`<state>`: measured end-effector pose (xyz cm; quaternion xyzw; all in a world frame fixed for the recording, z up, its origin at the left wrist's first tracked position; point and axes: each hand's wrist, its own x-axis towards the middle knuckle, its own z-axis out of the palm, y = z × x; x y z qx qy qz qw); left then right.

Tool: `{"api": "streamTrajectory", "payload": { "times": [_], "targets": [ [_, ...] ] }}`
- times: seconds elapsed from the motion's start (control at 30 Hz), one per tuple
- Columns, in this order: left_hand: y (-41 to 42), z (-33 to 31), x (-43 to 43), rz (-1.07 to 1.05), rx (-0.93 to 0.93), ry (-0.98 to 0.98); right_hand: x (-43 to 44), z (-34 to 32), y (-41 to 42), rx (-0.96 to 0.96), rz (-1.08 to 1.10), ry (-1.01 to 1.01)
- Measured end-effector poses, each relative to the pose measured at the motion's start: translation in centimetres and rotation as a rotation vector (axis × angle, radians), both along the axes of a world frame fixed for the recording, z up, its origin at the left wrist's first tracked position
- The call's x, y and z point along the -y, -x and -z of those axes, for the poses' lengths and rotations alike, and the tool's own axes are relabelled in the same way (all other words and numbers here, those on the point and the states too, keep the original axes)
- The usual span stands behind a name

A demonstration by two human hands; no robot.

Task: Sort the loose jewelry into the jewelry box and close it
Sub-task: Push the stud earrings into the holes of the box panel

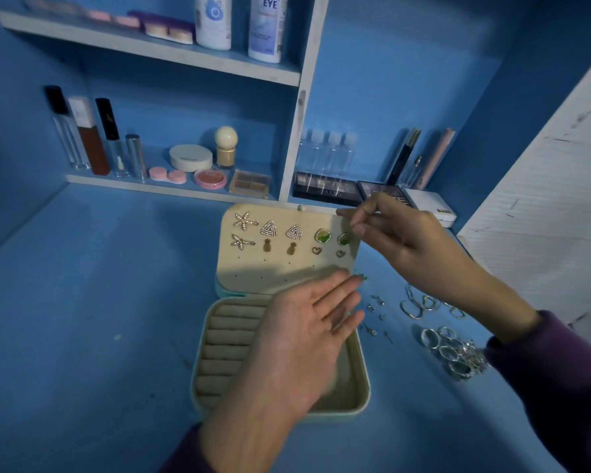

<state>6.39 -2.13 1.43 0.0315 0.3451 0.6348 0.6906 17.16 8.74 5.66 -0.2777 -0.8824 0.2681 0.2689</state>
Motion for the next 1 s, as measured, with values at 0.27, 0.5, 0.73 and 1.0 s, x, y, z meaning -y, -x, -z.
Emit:
{"api": "streamTrajectory", "payload": {
  "times": [0.27, 0.5, 0.73, 1.0],
  "targets": [
    [0.9, 0.1, -1.0, -0.007, 0.277, -0.012, 0.4, 0.1, -0.5, 0.001, -0.006, 0.019],
    [1.2, -0.3, -0.9, -0.010, 0.347, -0.041, 0.7, 0.2, -0.8, -0.009, -0.008, 0.004],
    [1.6, -1.0, 0.3, 0.047, 0.310, -0.086, 1.7, -0.2, -1.6, -0.051, -0.038, 0.170],
    [0.2, -0.9, 2.8, 0.076, 0.139, -0.020, 5.0, -1.0, -3.9, -0.057, -0.132, 0.341]
  ]
}}
